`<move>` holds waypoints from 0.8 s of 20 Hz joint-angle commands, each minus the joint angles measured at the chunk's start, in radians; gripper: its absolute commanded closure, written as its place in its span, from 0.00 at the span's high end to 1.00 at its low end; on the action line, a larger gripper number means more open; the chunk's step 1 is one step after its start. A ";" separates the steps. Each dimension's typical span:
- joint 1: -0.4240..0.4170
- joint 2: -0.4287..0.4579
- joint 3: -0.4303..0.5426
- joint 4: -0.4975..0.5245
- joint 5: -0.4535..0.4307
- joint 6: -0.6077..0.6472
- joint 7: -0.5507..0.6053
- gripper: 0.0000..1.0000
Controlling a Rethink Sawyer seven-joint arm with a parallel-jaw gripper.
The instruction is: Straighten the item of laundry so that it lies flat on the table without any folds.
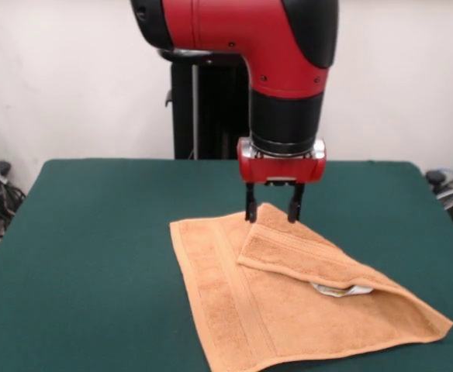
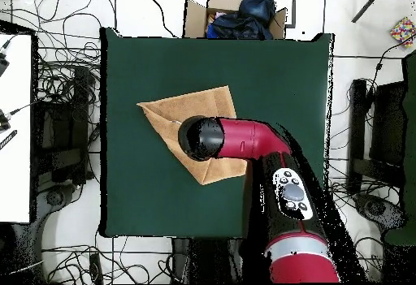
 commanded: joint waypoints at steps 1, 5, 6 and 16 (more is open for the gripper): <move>-0.021 0.057 0.096 0.055 -0.069 -0.020 -0.047 1.00; -0.026 0.057 0.103 0.058 -0.077 -0.016 -0.041 1.00; -0.027 0.056 0.103 0.060 -0.081 -0.017 -0.040 1.00; -0.041 0.080 0.108 0.105 -0.146 -0.071 -0.021 1.00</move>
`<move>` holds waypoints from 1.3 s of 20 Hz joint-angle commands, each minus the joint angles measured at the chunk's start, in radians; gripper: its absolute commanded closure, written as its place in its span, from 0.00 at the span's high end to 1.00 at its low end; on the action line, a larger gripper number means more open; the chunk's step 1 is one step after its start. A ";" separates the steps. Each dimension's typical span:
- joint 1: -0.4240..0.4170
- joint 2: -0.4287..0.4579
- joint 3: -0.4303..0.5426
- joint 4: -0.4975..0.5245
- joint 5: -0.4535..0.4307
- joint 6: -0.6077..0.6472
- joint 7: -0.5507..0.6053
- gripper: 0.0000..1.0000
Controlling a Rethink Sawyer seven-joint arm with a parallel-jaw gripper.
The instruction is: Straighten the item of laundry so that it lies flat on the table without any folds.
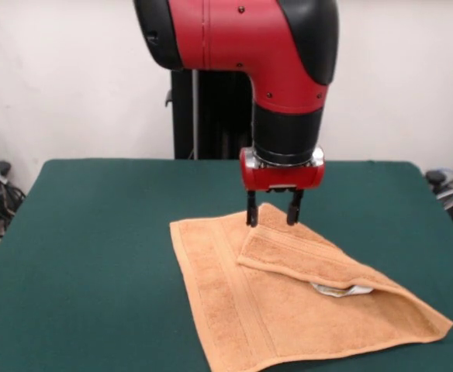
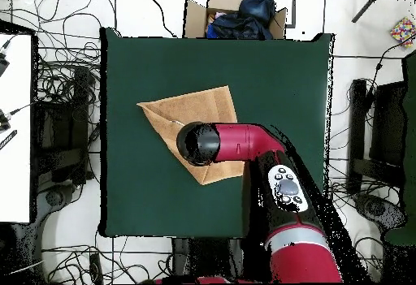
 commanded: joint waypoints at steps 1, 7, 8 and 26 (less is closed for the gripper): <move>-0.029 0.048 0.081 0.092 -0.066 -0.062 -0.020 1.00; -0.030 0.033 0.088 0.098 -0.063 -0.034 -0.022 1.00; -0.029 0.031 0.088 0.096 -0.062 -0.030 -0.022 1.00; -0.059 0.012 0.108 0.081 -0.052 0.047 -0.071 1.00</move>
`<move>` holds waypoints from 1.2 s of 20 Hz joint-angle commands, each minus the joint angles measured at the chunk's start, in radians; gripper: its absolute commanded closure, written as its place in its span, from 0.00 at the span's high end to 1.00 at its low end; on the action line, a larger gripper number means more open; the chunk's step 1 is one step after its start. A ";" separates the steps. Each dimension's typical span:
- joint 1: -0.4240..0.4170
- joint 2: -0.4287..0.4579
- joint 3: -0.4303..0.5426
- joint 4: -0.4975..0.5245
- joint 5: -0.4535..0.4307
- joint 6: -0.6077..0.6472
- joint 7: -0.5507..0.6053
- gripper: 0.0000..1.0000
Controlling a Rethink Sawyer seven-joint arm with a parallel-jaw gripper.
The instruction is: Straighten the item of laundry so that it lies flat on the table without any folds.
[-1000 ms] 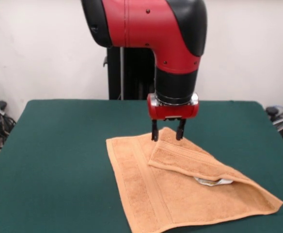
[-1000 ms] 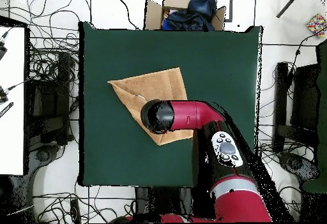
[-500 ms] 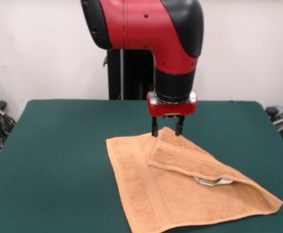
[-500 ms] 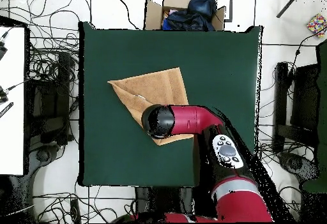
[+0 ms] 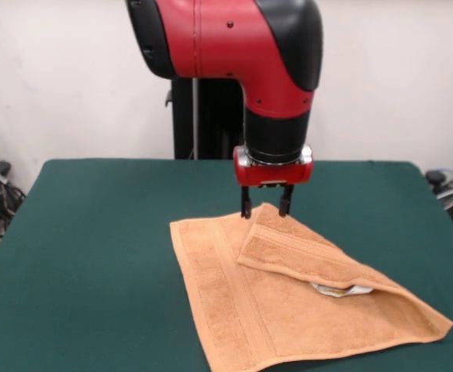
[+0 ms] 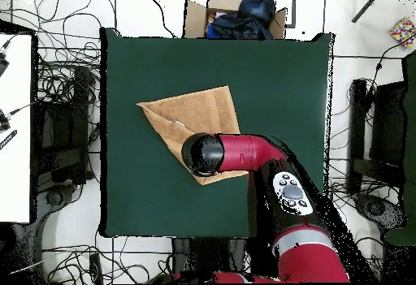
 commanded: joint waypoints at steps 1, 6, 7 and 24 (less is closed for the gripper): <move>-0.029 0.012 0.098 0.008 -0.047 0.058 -0.079 1.00; -0.048 0.093 0.089 -0.048 -0.102 0.014 -0.101 1.00; -0.053 0.087 0.092 -0.036 -0.107 0.009 -0.098 1.00; -0.057 0.081 0.110 -0.035 -0.134 0.027 -0.067 1.00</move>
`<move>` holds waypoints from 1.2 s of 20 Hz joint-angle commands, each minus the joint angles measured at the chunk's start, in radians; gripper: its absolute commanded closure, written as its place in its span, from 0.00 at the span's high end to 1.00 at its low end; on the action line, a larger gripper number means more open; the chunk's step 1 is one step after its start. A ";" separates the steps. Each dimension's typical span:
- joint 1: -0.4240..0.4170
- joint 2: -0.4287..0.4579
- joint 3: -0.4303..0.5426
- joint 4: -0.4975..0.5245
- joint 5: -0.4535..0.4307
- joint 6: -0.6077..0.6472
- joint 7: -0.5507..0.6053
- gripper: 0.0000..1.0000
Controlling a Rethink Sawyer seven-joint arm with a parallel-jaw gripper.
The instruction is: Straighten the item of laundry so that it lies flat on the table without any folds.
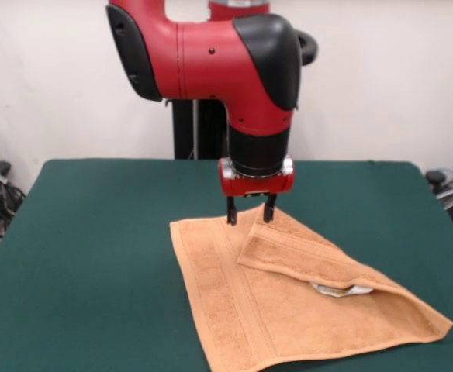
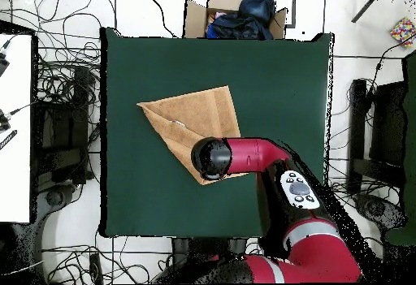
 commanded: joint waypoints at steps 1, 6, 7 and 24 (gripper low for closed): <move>-0.009 0.021 0.087 -0.026 -0.050 0.028 -0.069 1.00; -0.008 0.023 0.087 -0.029 -0.051 0.031 -0.070 1.00; -0.007 0.022 0.086 -0.029 -0.050 0.033 -0.069 1.00; 0.000 0.143 0.063 -0.141 -0.124 0.015 -0.076 1.00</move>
